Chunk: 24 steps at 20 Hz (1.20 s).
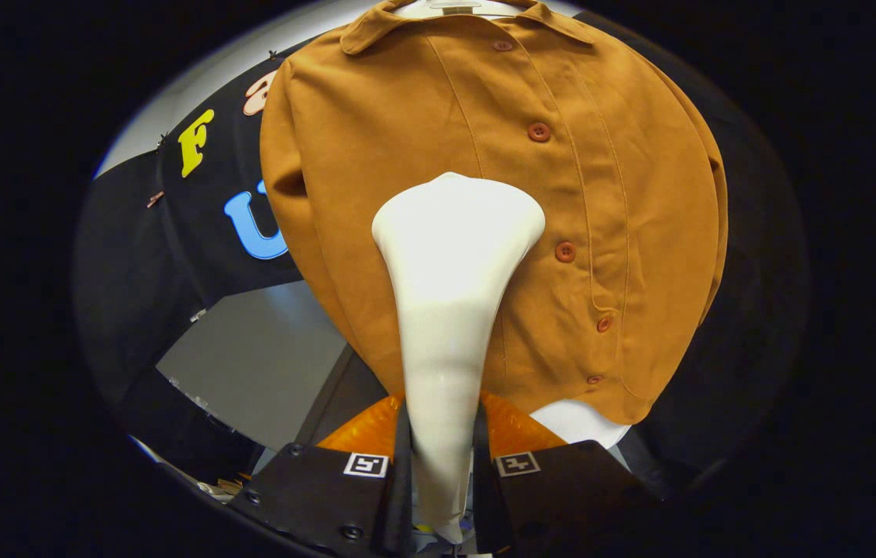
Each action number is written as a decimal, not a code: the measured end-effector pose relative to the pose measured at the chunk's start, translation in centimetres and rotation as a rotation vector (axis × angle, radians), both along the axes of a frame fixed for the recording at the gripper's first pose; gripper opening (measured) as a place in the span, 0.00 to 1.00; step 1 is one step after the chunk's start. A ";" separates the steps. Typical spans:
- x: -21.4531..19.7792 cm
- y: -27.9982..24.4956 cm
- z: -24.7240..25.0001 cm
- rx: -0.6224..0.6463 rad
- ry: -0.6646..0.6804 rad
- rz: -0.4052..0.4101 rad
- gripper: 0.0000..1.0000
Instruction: Iron the clothes twice with a garment steamer, once on the left side and once on the right side.
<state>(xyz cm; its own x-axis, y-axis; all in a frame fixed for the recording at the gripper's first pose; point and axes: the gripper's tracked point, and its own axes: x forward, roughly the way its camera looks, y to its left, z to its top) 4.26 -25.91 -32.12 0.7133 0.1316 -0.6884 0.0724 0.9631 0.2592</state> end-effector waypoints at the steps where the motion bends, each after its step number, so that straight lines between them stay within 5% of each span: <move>1: -0.2 0.0 -0.5 0.002 0.014 0.000 0.36; 8: -2.2 -0.1 -2.3 0.017 0.087 -0.040 0.36; 14: -3.4 -2.0 4.2 -0.012 -0.064 -0.052 0.36; 24: -0.4 -12.2 12.1 -0.072 -0.251 -0.172 0.35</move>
